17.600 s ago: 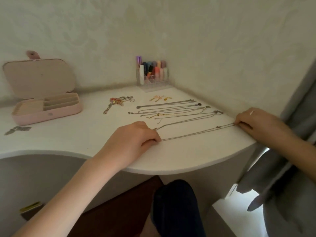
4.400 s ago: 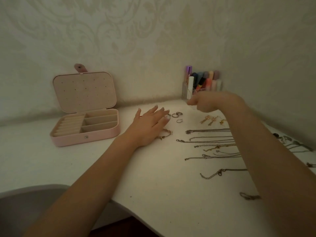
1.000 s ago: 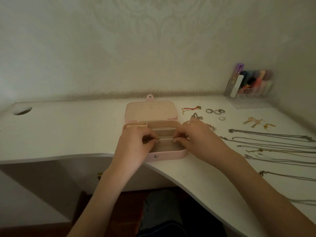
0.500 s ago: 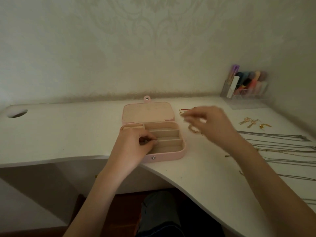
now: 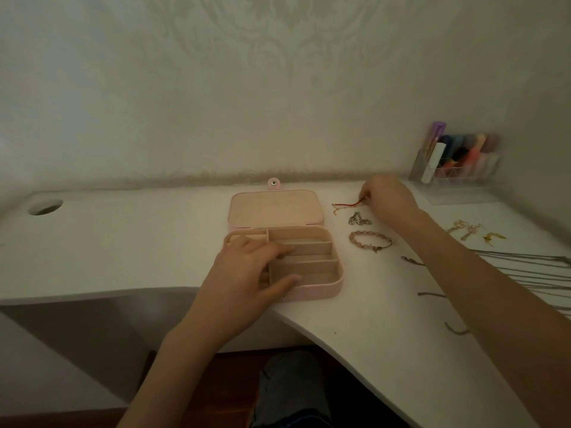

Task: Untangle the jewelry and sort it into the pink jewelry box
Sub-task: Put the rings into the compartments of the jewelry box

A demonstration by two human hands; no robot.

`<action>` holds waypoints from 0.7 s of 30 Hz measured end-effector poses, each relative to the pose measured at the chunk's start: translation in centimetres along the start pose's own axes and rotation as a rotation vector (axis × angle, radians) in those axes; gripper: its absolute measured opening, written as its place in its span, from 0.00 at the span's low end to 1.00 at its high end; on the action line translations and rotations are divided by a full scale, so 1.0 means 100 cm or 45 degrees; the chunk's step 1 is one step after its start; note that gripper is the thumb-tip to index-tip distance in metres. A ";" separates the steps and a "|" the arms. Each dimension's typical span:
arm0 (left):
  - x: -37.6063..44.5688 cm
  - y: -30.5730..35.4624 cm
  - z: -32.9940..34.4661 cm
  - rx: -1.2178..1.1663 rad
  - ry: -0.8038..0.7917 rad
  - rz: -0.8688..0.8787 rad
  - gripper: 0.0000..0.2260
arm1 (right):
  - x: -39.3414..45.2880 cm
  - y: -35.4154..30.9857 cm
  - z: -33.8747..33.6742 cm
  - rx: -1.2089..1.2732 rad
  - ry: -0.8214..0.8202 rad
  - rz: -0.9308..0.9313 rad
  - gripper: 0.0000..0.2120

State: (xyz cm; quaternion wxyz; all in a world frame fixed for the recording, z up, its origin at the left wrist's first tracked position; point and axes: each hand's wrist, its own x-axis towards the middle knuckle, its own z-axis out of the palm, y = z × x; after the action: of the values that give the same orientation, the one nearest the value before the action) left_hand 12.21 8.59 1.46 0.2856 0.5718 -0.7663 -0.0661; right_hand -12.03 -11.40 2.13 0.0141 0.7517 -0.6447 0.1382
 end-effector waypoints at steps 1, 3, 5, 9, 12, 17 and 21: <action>-0.002 -0.002 0.003 0.064 0.022 0.022 0.25 | -0.001 -0.001 0.000 0.041 0.025 -0.006 0.09; -0.002 -0.003 0.007 0.078 0.042 0.004 0.27 | -0.004 -0.003 -0.004 0.188 0.053 -0.020 0.06; 0.001 0.003 0.008 0.013 0.058 -0.017 0.27 | -0.009 -0.012 -0.014 0.438 0.054 -0.032 0.06; 0.008 0.010 0.012 -0.079 0.112 -0.043 0.26 | -0.038 -0.044 -0.052 0.991 -0.043 -0.159 0.06; 0.014 0.013 0.006 -0.364 0.199 -0.174 0.29 | -0.066 -0.068 -0.076 1.172 -0.198 -0.361 0.06; 0.036 0.015 -0.004 -0.859 0.038 -0.283 0.21 | -0.089 -0.083 -0.084 1.271 -0.230 -0.437 0.05; 0.037 0.016 -0.007 -0.883 0.167 -0.291 0.07 | -0.094 -0.070 -0.078 1.158 -0.169 -0.374 0.05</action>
State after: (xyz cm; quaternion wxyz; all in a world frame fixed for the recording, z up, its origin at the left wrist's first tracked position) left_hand 10.51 5.88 4.11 0.5016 0.5257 -0.6097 -0.3167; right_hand -7.93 0.37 8.62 -0.3379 0.7720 -0.4053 0.3545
